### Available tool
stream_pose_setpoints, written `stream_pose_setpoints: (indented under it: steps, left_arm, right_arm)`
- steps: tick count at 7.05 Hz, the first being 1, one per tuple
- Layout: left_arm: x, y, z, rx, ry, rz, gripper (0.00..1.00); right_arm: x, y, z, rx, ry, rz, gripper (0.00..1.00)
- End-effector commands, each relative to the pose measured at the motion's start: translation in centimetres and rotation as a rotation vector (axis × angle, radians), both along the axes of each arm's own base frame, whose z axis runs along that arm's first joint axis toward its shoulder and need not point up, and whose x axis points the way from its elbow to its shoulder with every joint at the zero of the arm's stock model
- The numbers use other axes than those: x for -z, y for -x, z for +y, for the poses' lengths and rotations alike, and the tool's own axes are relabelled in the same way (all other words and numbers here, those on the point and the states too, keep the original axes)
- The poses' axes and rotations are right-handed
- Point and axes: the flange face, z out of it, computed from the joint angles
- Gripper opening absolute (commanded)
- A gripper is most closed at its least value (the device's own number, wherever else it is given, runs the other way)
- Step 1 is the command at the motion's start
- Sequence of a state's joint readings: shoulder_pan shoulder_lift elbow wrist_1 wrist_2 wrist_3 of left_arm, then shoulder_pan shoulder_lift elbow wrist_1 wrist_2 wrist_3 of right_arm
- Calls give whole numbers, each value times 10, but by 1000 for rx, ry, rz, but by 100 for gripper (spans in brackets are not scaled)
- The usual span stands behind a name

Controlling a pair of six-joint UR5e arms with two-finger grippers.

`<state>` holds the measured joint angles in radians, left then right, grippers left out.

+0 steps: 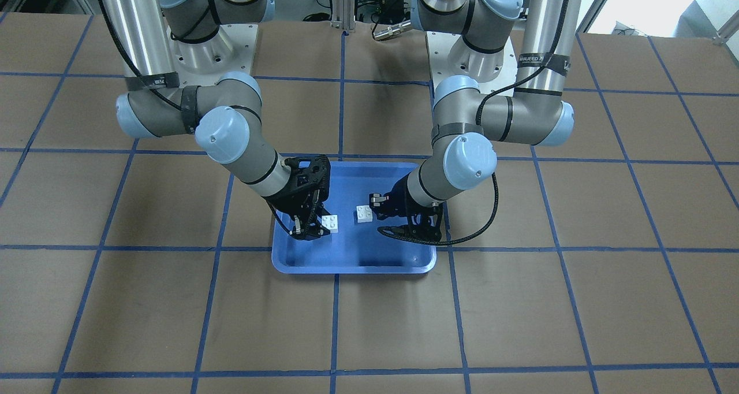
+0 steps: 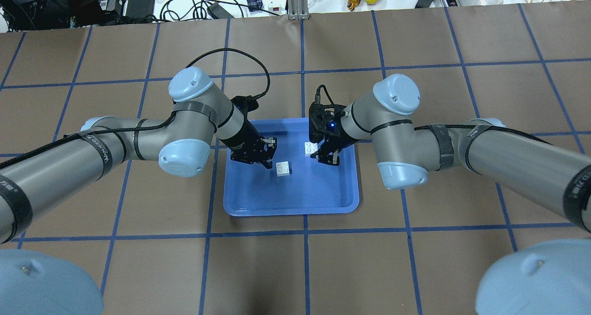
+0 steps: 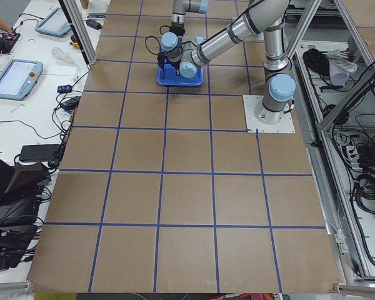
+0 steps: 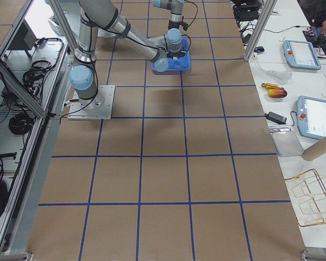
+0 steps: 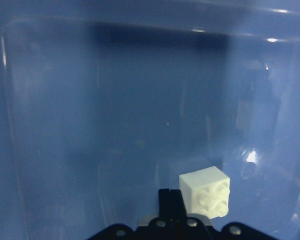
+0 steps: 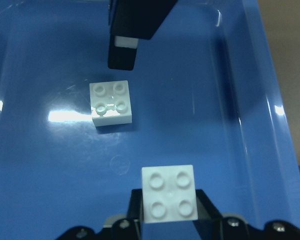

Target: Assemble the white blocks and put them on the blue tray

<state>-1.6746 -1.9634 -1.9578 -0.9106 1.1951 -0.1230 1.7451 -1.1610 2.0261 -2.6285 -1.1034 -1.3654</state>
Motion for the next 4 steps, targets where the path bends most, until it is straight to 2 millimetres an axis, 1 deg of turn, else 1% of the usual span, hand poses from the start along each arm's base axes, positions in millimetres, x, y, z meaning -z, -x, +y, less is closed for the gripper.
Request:
stream_pose_setpoints:
  steps: [1, 2, 4]
  left_arm:
    - [4, 0, 1, -3, -8, -3, 7]
    - [4, 2, 1, 0, -8, -3, 7]
    - [4, 1, 1, -9, -11, -6, 7]
  right_arm:
    - [11, -12, 4, -21, -17, 4, 0]
    - [14, -18, 9, -15, -34, 4, 0]
    - [18, -20, 11, 3, -55, 7, 0]
